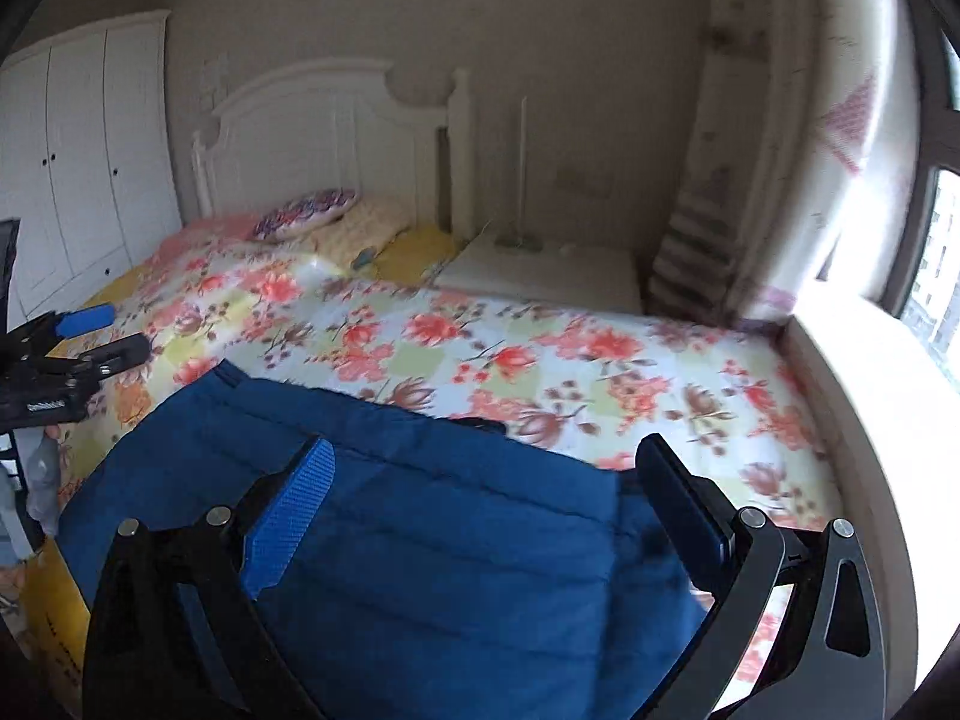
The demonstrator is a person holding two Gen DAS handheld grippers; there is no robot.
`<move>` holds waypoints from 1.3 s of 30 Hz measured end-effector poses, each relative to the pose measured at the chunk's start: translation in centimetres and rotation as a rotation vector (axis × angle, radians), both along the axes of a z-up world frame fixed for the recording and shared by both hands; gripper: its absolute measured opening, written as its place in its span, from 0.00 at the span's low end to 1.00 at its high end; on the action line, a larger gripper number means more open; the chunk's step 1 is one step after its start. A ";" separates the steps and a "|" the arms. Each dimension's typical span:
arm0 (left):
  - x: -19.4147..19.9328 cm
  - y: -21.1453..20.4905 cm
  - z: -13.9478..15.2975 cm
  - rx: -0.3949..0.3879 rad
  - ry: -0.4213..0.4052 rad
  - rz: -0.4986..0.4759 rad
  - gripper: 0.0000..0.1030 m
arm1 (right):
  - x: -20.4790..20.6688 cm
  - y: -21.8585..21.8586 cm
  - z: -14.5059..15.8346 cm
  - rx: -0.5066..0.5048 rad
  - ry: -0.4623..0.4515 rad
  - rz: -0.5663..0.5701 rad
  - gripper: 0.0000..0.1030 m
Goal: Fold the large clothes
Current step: 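Move both grippers to the folded hem edge of the jacket, then grasp the folded ribbed edge with both grippers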
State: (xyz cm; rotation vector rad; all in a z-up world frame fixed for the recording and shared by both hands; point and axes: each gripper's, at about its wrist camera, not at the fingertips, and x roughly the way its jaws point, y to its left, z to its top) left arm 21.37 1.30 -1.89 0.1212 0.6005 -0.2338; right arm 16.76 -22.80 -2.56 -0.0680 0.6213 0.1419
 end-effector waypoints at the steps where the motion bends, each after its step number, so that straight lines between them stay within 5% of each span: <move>1: 1.7 -1.4 -0.7 0.020 0.031 -0.009 0.98 | 1.8 1.3 -0.7 -0.012 0.042 -0.002 0.83; 4: 6.5 -4.6 -3.6 0.098 0.121 0.005 0.98 | 6.7 5.0 -3.7 -0.085 0.119 0.015 0.66; 7: 8.9 -5.5 -6.7 0.151 0.170 0.035 0.98 | 9.3 7.0 -7.6 -0.226 0.156 0.031 0.63; 9: 10.4 -5.5 -9.9 0.158 0.226 0.045 0.98 | 10.7 6.2 -10.9 -0.182 0.257 0.055 0.63; 11: 11.7 -4.9 -12.1 0.100 0.312 0.047 0.98 | 11.1 5.3 -11.3 -0.131 0.255 0.038 0.62; 22: 11.5 -4.5 -12.7 0.071 0.272 0.045 0.98 | 10.4 6.3 -11.3 -0.190 0.212 0.023 0.62; 26: 11.5 -4.2 -12.7 0.050 0.275 0.039 0.98 | 10.0 4.6 -10.1 -0.105 0.215 0.022 0.61; 30: 11.5 -4.1 -12.7 0.043 0.277 0.039 0.98 | 8.4 -0.6 -7.9 -0.147 0.163 -0.140 0.65; 35: 11.5 -4.0 -12.7 0.019 0.282 0.031 0.98 | 8.4 -8.6 -10.8 0.149 0.257 -0.184 0.65; 39: 11.5 -4.2 -12.6 0.029 0.283 0.037 0.98 | 8.6 -8.6 -11.4 0.169 0.256 -0.196 0.66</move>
